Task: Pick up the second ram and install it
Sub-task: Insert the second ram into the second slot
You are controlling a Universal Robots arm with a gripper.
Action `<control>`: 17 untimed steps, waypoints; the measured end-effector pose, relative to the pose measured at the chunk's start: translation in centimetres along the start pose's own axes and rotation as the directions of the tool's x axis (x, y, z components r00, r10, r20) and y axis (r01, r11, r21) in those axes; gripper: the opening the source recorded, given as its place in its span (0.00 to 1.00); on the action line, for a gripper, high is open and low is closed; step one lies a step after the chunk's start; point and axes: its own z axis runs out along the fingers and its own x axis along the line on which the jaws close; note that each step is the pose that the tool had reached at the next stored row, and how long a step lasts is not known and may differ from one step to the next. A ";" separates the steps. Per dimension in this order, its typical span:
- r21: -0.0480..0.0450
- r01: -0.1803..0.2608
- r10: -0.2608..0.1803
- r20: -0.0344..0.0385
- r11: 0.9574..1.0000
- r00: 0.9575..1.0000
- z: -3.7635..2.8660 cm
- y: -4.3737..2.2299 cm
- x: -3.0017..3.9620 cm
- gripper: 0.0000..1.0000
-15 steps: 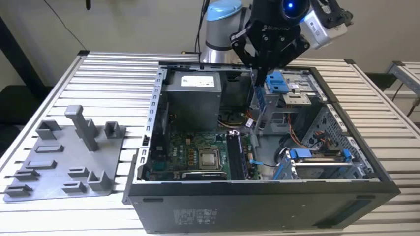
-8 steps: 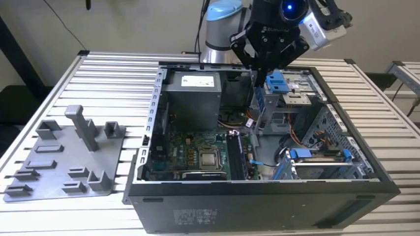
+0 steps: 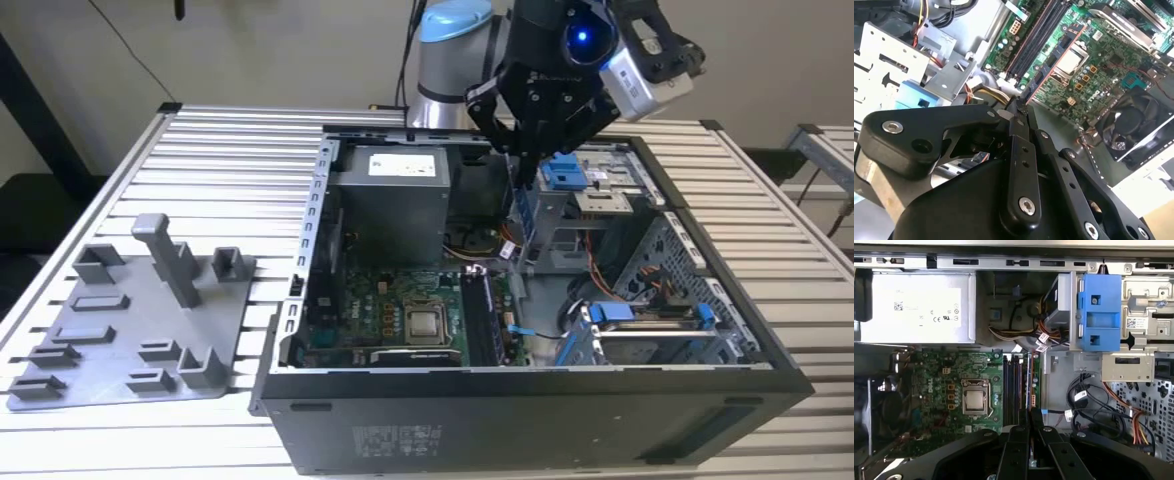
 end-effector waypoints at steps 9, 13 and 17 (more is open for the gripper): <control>0.009 0.006 -0.006 -0.001 1.000 1.000 1.03 -0.25 0.05 0.13; 0.012 0.006 -0.006 -0.002 1.000 1.000 1.40 -0.82 0.19 0.13; 0.011 0.006 -0.006 -0.006 1.000 1.000 1.99 -1.72 0.34 0.13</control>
